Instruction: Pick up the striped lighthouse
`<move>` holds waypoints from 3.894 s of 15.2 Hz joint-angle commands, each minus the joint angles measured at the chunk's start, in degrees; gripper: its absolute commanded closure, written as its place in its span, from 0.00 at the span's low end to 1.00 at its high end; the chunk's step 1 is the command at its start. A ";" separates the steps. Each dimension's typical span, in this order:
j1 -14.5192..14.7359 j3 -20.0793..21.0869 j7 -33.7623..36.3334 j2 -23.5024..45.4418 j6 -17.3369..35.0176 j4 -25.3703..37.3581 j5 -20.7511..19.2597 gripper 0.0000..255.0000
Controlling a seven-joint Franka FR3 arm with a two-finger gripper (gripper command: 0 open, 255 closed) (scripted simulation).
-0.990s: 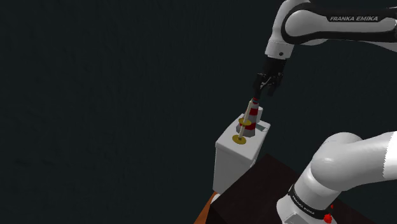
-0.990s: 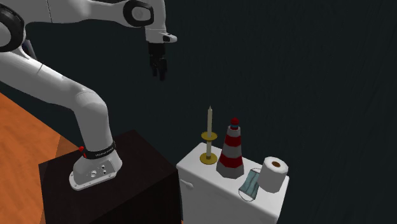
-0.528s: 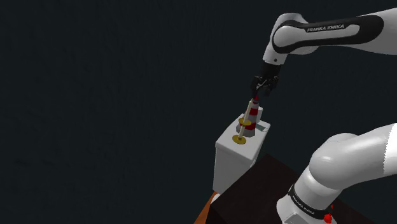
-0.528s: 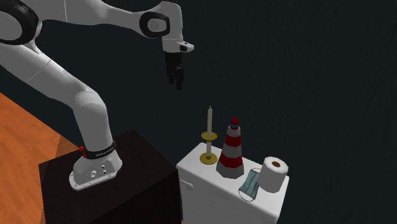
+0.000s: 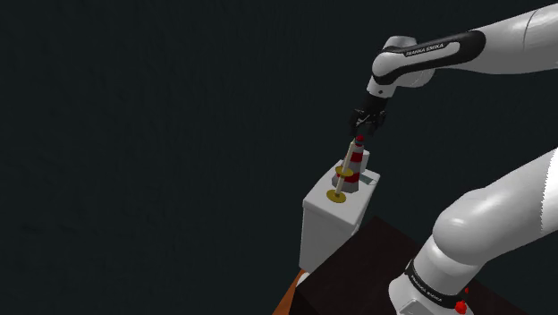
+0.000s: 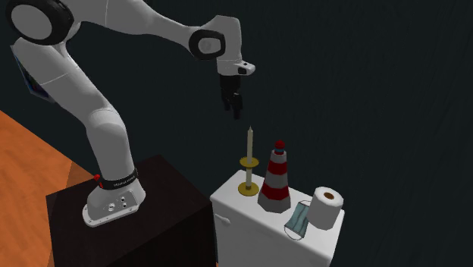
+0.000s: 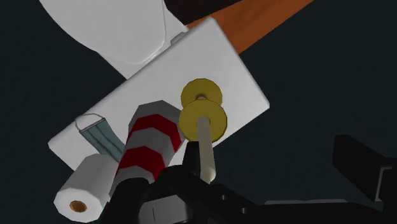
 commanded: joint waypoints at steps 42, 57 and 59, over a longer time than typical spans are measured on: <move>-8.51 -6.43 -60.33 39.01 5.56 30.87 -0.85 1.00; -23.86 0.89 -101.20 55.14 -16.46 60.58 9.40 0.00; -23.80 0.97 -101.18 55.29 -15.01 59.27 9.43 0.00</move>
